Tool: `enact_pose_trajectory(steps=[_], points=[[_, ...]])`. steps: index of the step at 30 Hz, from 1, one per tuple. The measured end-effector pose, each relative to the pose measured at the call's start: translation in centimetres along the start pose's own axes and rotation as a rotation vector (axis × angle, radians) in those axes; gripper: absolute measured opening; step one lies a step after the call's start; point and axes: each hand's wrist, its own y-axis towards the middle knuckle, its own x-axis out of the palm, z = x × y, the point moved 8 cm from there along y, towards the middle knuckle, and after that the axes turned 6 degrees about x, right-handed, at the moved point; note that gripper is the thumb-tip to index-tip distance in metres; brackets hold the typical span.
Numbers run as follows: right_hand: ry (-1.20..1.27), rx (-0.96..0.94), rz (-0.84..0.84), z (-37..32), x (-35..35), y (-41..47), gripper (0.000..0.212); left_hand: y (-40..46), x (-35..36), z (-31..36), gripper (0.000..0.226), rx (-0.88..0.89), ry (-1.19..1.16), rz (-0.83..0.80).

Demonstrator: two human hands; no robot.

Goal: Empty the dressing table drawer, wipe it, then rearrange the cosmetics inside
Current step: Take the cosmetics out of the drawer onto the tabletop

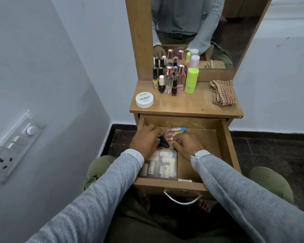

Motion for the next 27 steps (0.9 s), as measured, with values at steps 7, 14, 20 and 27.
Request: enact_pose_trajectory(steps=[7,14,20,27], points=[[0.128,0.099,-0.063,-0.4,2.3,1.1,0.022,0.4,2.6,0.7,0.042,0.049,0.258,-0.204],[0.116,0.149,-0.081,-0.9,3.2,1.9,0.011,0.7,2.9,0.1,0.04,0.013,0.314,-0.218],[0.112,0.172,-0.07,-1.6,2.7,1.4,0.027,0.4,3.0,-0.1,0.039,0.015,0.305,-0.192],[0.321,0.229,0.121,-0.8,-1.0,0.2,0.014,0.5,2.1,-0.8,0.035,-0.011,0.092,-0.054]])
